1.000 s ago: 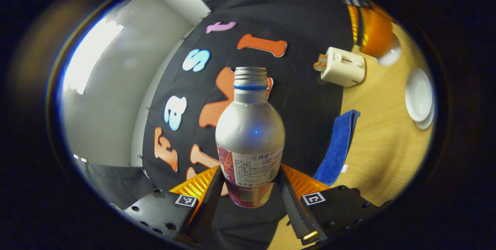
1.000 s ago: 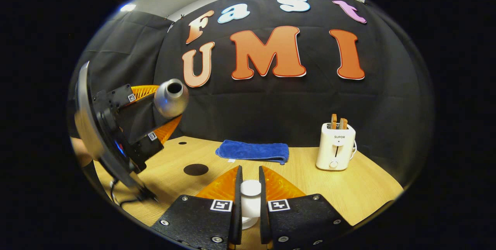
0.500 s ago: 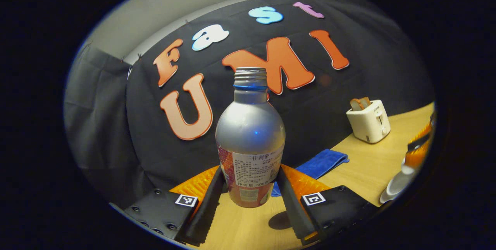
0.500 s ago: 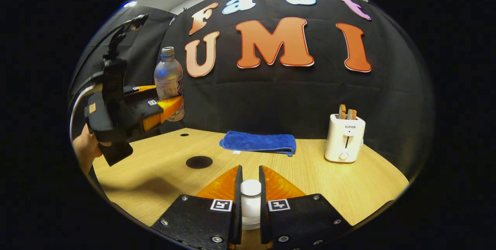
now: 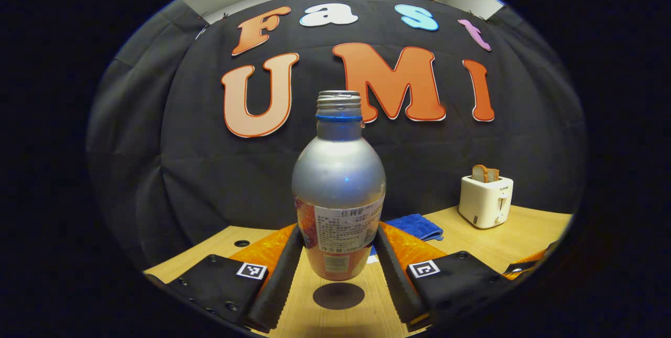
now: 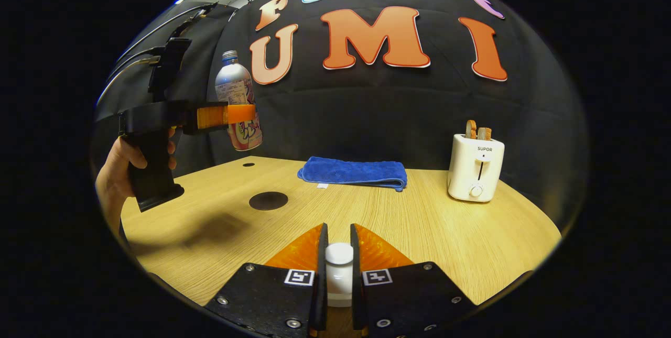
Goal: Open the teacup lid with one hand, grasp the water bottle and pour water into the teacup with the other hand; after pouring, place the water bottle on the coaster and then close the teacup lid.
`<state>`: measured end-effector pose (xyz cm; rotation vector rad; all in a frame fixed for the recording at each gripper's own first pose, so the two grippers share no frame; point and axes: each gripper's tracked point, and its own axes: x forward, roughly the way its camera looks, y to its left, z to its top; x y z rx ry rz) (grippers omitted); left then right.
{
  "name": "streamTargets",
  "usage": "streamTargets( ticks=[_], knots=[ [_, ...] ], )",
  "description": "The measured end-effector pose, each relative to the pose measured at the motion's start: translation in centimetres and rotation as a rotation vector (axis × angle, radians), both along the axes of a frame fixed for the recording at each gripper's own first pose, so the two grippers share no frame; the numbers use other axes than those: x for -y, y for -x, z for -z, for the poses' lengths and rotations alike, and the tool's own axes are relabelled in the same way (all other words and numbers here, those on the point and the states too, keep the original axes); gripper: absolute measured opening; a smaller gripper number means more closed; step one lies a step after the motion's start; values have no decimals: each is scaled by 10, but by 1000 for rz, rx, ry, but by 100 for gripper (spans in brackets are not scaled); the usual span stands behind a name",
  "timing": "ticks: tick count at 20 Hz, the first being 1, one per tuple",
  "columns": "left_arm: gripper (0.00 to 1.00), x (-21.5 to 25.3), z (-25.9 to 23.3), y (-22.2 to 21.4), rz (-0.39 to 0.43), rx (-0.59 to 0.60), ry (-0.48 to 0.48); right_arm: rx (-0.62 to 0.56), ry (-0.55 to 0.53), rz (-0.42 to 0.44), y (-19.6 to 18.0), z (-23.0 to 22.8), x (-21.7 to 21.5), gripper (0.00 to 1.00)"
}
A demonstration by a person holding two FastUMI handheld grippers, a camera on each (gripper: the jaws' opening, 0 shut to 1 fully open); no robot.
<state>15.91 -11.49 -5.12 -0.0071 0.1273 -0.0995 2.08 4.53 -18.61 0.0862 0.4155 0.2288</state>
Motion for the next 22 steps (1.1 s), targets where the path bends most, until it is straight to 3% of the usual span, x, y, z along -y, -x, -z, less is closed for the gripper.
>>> streamTargets(
  ticks=[6, 9, 10, 12, 13, 17, 22],
  knots=[
    [80, 1, 43, -16, 29, -131, 133, -5, 29, 2, -3, 8, -1, 21],
    [86, -4, 71, -24, 30, -207, 173, -7, 37, -4, -2, 7, -2, 28],
    [80, -6, 79, -26, 25, -225, 174, -9, 30, -10, -2, 5, -4, 29],
    [83, -9, 91, -30, 21, -249, 169, 11, 6, -8, -3, -4, -5, 37],
    [83, -10, 96, -31, 20, -258, 163, 27, -4, -7, -4, -11, -6, 51],
    [83, -13, 111, -35, 19, -292, 158, 78, -20, 9, -9, -30, -1, 71],
    [83, -13, 134, -38, 17, -345, 142, 110, -12, 49, -13, -45, 14, 83]
  ],
)
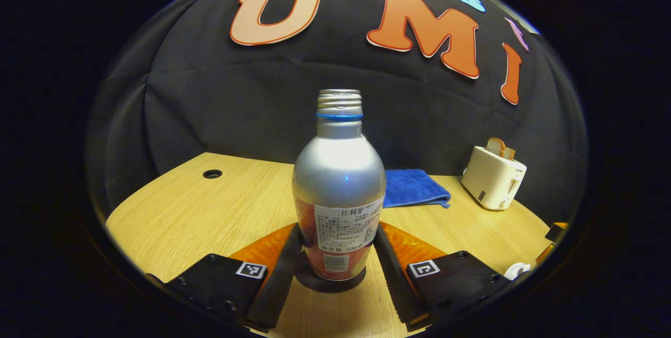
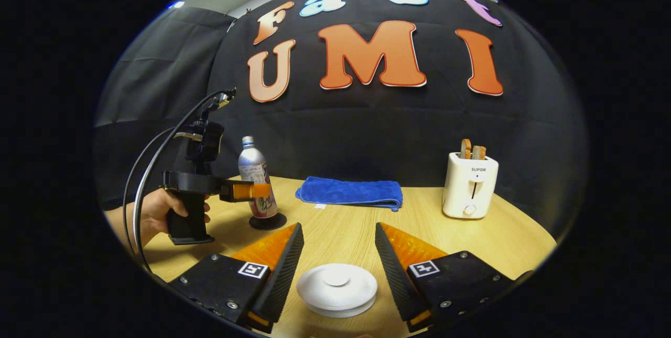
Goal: Open the teacup lid with one hand, grasp the water bottle and pour water into the teacup with the other hand; after pouring, place the water bottle on the coaster and then close the teacup lid.
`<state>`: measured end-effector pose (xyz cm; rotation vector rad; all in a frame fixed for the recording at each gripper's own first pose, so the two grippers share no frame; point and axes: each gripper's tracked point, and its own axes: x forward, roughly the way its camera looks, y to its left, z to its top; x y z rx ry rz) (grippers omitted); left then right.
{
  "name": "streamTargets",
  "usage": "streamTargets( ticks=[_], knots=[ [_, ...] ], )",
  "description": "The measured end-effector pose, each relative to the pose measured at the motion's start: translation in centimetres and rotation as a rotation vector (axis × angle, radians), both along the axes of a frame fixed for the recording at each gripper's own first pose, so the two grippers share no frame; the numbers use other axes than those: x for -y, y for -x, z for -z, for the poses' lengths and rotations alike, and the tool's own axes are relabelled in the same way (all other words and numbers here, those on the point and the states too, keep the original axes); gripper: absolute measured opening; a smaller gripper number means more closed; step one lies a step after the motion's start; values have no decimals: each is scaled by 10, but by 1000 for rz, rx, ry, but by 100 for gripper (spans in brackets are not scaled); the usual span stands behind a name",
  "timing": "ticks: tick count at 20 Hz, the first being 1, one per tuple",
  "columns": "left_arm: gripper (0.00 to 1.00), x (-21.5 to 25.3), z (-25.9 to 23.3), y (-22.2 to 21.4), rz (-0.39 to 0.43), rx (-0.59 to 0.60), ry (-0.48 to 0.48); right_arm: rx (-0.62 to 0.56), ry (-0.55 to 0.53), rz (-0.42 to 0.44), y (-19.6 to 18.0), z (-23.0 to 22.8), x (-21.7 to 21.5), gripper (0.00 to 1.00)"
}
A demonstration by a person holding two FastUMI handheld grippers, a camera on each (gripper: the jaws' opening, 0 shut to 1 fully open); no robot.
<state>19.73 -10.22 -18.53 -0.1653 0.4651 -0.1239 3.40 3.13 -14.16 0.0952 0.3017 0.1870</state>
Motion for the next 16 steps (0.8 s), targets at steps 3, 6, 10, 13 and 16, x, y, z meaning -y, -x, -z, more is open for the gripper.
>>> streamTargets(
  ticks=[3, 6, 10, 13, 16],
  knots=[
    [80, 0, 7, 0, 3, -22, -2, 4, 6, 21, -1, -2, 7, 85],
    [83, 1, 13, 1, 11, -44, -7, 4, 8, 26, -1, -3, 9, 85],
    [84, 3, 17, 2, 18, -55, -14, 12, 27, 35, 0, -6, 12, 85],
    [95, 2, 24, 5, 34, -75, -24, 21, 23, 38, 2, -11, 12, 85],
    [100, -5, 16, 11, 22, -57, -82, 30, 28, 47, 3, -17, 12, 85]
  ],
)
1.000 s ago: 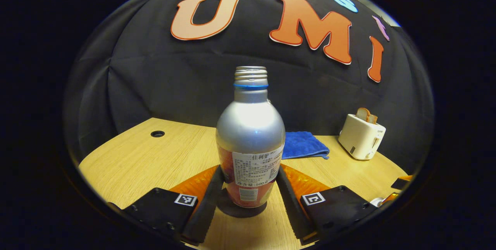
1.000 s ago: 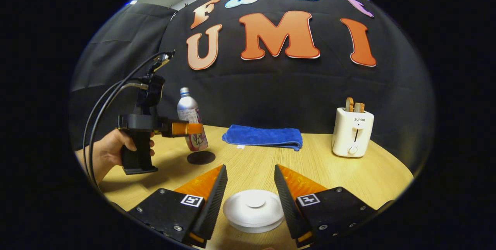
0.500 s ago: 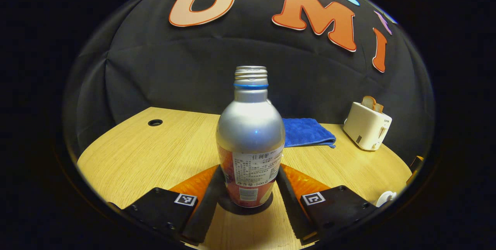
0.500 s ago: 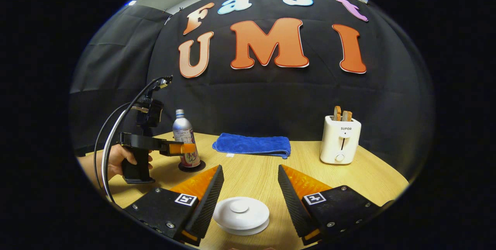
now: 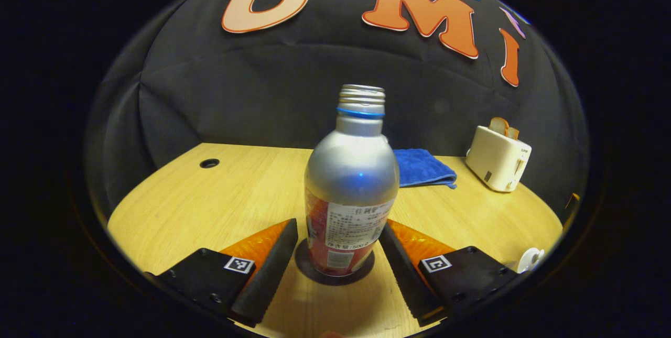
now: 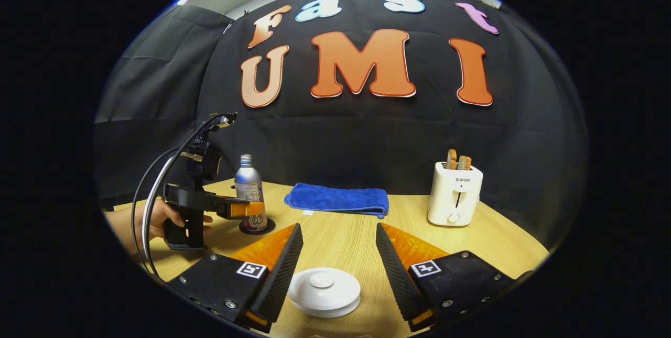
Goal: Open the teacup lid with one hand, grasp the water bottle and pour water into the teacup with the other hand; after pouring, place the water bottle on the coaster and then close the teacup lid.
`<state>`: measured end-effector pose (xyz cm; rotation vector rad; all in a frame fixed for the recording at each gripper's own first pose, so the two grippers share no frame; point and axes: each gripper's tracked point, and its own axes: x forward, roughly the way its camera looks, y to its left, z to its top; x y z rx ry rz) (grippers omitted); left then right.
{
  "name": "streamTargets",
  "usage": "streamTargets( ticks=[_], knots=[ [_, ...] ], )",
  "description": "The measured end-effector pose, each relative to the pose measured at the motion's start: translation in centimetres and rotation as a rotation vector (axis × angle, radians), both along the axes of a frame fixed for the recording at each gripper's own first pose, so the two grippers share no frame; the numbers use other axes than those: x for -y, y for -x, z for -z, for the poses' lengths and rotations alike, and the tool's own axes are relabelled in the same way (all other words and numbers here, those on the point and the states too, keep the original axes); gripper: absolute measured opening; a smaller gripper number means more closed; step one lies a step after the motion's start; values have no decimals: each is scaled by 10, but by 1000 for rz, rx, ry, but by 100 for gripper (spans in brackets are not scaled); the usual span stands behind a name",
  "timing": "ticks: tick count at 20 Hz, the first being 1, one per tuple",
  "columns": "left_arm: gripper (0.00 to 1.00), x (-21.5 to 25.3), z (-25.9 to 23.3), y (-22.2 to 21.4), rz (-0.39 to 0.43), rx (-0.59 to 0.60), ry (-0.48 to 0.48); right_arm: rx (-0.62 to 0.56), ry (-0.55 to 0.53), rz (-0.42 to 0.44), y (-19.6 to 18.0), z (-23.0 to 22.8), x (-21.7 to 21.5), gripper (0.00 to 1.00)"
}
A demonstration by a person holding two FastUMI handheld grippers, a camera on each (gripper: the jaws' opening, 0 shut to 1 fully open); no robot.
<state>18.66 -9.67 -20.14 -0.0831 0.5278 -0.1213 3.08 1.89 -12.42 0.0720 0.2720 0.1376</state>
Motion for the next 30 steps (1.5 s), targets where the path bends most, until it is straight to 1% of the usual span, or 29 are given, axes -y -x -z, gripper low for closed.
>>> streamTargets(
  ticks=[3, 4, 5, 6, 8, 9, 12, 13, 14, 15, 16, 17, 18, 19, 23, 27, 30],
  knots=[
    [100, 5, -23, 11, 26, 64, -21, 29, 9, 14, 2, -14, 1, 85],
    [96, 7, -35, 15, 30, 92, -27, 44, 10, 23, 3, -21, 2, 85],
    [96, 7, -47, 21, 32, 116, -28, 59, 13, 35, 2, -27, 4, 85],
    [99, 5, -59, 27, 32, 143, -26, 73, 16, 47, 2, -34, 5, 84],
    [99, -6, -85, 38, 6, 192, -57, 101, 30, 64, 3, -47, 7, 84],
    [99, -11, -104, 44, -4, 235, -61, 118, 40, 73, 4, -55, 8, 86],
    [99, -13, -159, 70, -35, 355, -74, 154, 58, 99, 5, -73, 13, 86],
    [99, -15, -175, 76, -45, 390, -79, 162, 59, 103, 6, -78, 14, 82],
    [99, -17, -189, 87, -54, 417, -73, 172, 56, 107, 9, -85, 14, 87],
    [96, -19, -202, 99, -61, 437, -64, 185, 49, 108, 11, -92, 14, 88],
    [96, -22, -213, 113, -76, 455, -56, 201, 43, 111, 14, -97, 15, 88],
    [99, -25, -220, 124, -82, 470, -49, 215, 39, 118, 18, -102, 17, 89],
    [96, -27, -224, 133, -90, 484, -49, 225, 39, 125, 21, -105, 19, 89],
    [99, -29, -230, 141, -97, 499, -52, 233, 43, 135, 24, -108, 22, 89],
    [99, -33, -248, 165, -116, 550, -63, 251, 74, 141, 36, -115, 26, 90],
    [99, -38, -248, 176, -142, 562, -58, 272, 107, 149, 39, -119, 31, 91],
    [99, -42, -243, 179, -155, 565, -49, 276, 95, 151, 38, -119, 32, 92]
  ],
)
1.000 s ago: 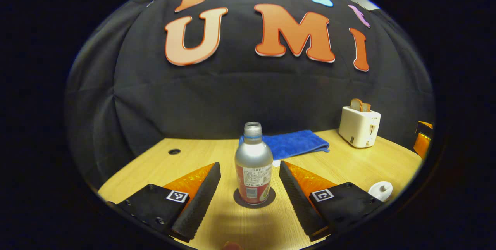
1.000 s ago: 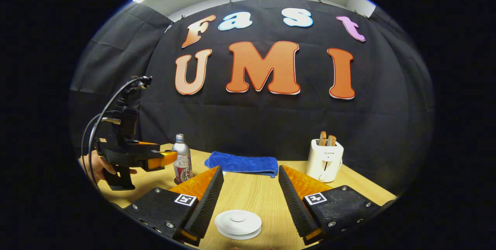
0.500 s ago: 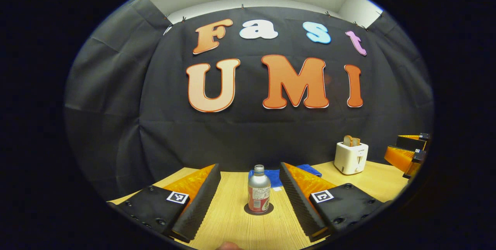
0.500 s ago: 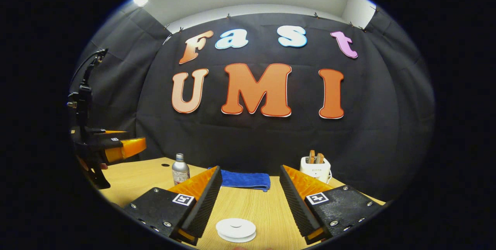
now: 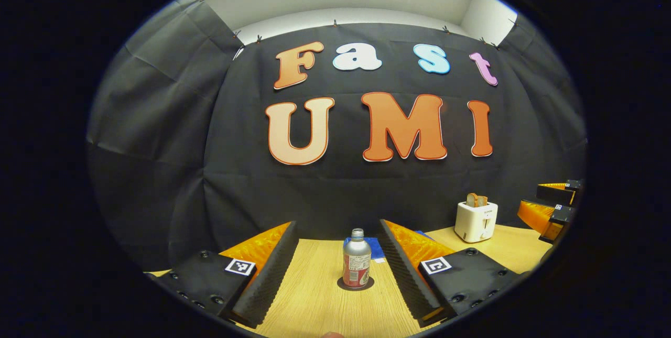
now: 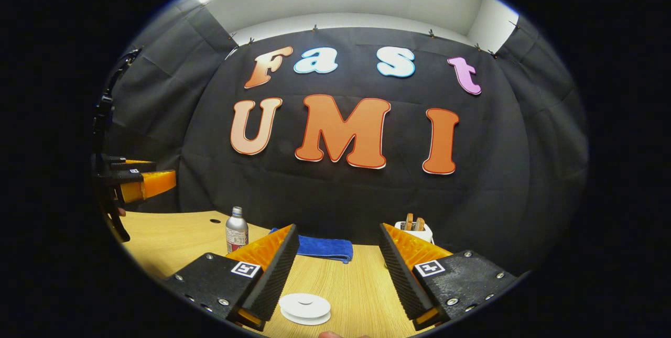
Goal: Open the teacup lid with one hand, grasp the water bottle and pour water into the teacup with the other hand; after pouring, place the water bottle on the coaster and then close the teacup lid.
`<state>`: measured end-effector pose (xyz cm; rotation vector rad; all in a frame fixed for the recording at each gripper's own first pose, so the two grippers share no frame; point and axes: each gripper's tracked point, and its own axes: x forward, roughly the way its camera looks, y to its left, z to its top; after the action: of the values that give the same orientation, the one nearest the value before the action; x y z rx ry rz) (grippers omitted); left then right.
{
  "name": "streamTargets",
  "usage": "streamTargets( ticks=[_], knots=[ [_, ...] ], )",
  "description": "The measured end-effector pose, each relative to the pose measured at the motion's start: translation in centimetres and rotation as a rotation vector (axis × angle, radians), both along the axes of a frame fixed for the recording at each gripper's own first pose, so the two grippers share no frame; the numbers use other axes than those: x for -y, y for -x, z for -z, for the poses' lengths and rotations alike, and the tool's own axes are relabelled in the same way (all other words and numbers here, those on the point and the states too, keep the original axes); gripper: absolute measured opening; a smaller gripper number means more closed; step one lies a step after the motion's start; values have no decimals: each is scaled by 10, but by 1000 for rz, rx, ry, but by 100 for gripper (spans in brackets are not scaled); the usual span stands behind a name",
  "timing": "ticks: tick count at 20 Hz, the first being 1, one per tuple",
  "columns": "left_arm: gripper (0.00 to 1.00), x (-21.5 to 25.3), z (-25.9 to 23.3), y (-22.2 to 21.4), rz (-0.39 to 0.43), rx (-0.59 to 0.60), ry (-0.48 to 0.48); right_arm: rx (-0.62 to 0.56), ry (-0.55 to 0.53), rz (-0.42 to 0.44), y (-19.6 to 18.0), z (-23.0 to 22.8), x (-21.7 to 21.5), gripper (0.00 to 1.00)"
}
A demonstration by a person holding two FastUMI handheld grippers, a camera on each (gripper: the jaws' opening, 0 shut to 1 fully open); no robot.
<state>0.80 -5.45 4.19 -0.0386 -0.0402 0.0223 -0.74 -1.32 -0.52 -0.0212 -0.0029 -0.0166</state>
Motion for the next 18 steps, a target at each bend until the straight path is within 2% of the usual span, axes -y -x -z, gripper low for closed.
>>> streamTargets(
  ticks=[4, 5, 6, 11, 12, 13, 14, 15, 17, 18],
  knots=[
    [99, -1, 11, -1, -11, -13, -1, -15, -14, 5, -5, 7, 3, 93],
    [96, -1, 12, -2, -12, -17, -1, -19, -17, 3, -5, 8, 3, 93],
    [99, -1, 13, -3, -10, -19, -1, -20, -19, 1, -6, 8, 2, 93],
    [99, -2, 18, -9, -12, -26, -3, -22, -15, -1, -8, 10, 3, 93],
    [96, -3, 19, -10, -13, -27, -6, -26, -15, 0, -9, 11, 4, 93],
    [99, -5, 19, -10, -17, -26, -9, -26, -13, 1, -8, 11, 4, 93],
    [96, -6, 19, -12, -20, -24, -13, -29, -12, 4, -9, 12, 6, 93],
    [99, -7, 19, -13, -22, -23, -18, -30, -11, 4, -8, 12, 6, 93],
    [96, -7, 16, -14, -22, -19, -26, -32, -16, 5, -9, 11, 7, 93],
    [99, -6, 16, -15, -20, -15, -27, -32, -20, 5, -9, 12, 8, 93]
  ],
)
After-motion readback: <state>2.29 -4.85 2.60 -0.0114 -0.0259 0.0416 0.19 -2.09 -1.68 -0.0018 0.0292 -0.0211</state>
